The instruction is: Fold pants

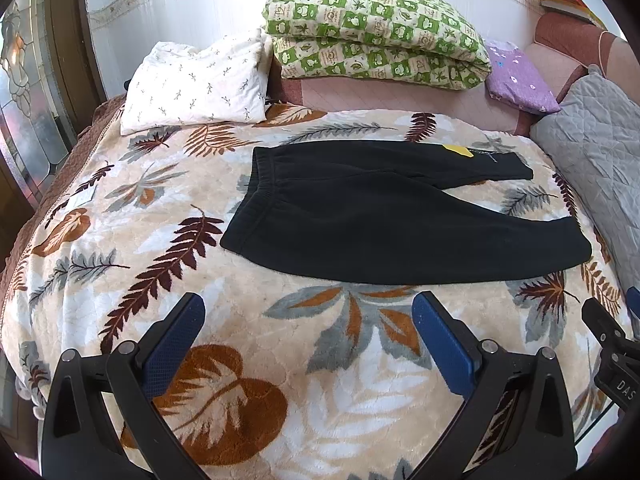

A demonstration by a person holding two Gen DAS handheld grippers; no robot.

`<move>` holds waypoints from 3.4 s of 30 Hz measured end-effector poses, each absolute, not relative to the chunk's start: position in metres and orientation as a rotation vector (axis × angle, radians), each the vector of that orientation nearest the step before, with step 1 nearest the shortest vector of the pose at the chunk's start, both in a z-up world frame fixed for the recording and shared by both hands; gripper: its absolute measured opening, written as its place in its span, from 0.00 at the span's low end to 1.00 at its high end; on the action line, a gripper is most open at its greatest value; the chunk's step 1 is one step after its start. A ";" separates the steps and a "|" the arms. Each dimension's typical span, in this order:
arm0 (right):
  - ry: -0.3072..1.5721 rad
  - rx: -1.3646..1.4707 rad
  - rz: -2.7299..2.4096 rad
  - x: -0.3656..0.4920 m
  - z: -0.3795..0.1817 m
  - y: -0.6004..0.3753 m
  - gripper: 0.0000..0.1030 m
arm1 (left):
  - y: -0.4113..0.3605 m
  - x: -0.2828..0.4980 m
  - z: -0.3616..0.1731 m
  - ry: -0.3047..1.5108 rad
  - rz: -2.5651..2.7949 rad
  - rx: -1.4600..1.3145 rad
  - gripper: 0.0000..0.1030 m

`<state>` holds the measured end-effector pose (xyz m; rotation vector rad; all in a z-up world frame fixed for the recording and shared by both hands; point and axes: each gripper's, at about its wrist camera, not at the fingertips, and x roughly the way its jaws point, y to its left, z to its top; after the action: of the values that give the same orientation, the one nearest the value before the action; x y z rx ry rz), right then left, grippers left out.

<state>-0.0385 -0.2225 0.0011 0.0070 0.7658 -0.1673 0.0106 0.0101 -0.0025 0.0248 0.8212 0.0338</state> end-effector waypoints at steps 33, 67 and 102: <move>0.838 0.135 -0.017 0.092 0.044 -0.323 1.00 | 0.076 0.188 -0.004 1.211 0.017 -0.079 1.00; 0.974 0.260 0.042 0.320 -0.033 -0.435 1.00 | 0.141 0.353 -0.088 1.429 -0.181 -0.520 0.77; 1.232 0.228 0.231 0.393 -0.084 -0.467 0.21 | 0.118 0.372 -0.088 1.405 -0.216 -0.397 0.46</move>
<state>0.3934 -0.4667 -0.0843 0.2280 1.2324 0.2309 0.3718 0.1175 -0.0884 -0.3972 1.4049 -0.2162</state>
